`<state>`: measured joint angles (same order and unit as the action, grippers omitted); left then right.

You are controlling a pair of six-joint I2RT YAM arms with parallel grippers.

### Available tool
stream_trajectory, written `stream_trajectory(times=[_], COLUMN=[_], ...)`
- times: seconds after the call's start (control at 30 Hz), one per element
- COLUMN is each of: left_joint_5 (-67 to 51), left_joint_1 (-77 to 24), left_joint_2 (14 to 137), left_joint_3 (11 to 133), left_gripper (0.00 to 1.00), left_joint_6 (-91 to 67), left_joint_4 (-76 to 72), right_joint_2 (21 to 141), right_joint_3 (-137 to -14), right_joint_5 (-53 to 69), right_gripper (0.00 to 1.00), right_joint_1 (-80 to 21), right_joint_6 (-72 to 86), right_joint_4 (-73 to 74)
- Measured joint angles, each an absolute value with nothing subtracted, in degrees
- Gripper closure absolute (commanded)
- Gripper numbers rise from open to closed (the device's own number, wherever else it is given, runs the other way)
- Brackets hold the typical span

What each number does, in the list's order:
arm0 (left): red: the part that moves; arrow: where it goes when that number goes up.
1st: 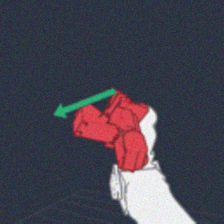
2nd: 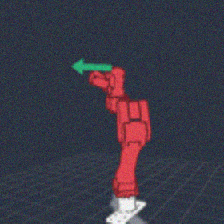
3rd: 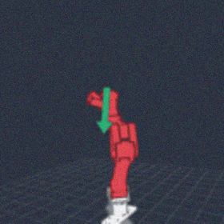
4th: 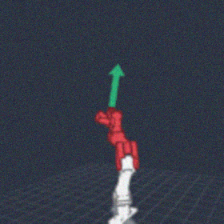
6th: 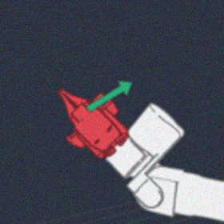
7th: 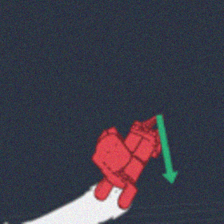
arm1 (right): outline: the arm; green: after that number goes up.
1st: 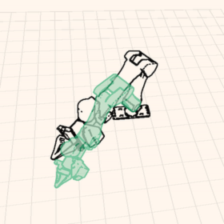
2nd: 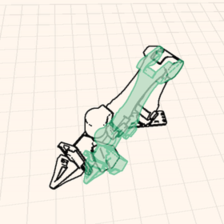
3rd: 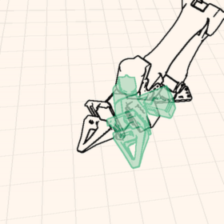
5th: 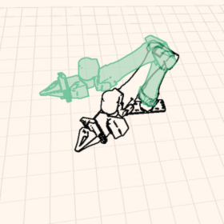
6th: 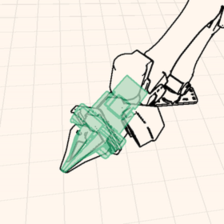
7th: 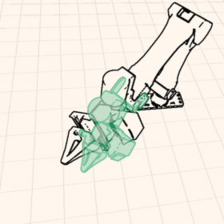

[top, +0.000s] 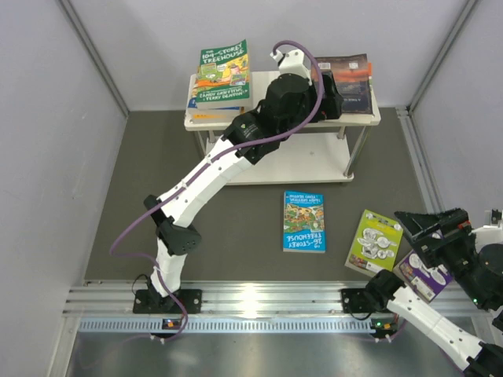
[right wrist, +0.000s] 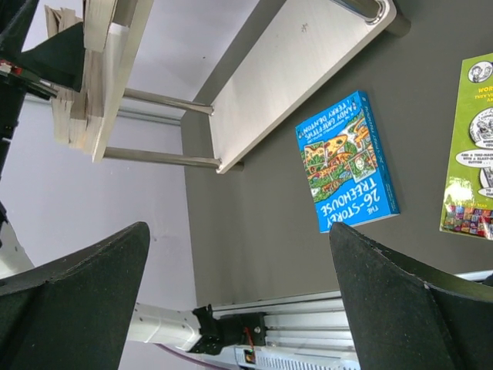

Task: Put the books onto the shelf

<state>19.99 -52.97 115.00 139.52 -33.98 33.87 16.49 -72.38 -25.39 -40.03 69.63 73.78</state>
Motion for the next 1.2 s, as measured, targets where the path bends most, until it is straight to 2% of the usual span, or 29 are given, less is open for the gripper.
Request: stream_trajectory(times=[0.27,0.57,0.73,0.87,1.0,1.2], left_joint_5=[23.88,25.63,28.77,30.2,31.42,28.58], left_joint_1=[-57.54,-66.08,-73.01,-74.87,-74.61,-72.29], left_joint_2=[111.48,99.63,88.2,78.61,71.96,71.79], left_joint_3=[138.61,130.23,112.66,94.26,75.24,53.93], left_gripper=[0.01,0.01,0.01,0.01,0.01,0.01], left_joint_6=[-26.46,-19.33,-18.39,-23.33,-30.92,-37.98], left_joint_4=[30.96,24.99,25.04,27.07,29.8,28.67], right_joint_2=[15.33,18.11,22.85,27.68,32.23,42.46], right_joint_3=[-68.53,-67.18,-67.16,-64.88,-54.48,-39.38], right_joint_5=[-25.21,-23.27,-21.91,-18.92,-14.04,-5.45], right_gripper=[0.0,0.0,0.0,0.0,0.0,0.01], right_joint_1=[-40.12,-40.14,-40.29,-40.36,-40.36,-38.06], right_joint_6=[68.93,63.07,59.11,57.25,57.01,56.47], right_joint_4=[73.52,70.26,68.9,67.79,63.55,52.84])
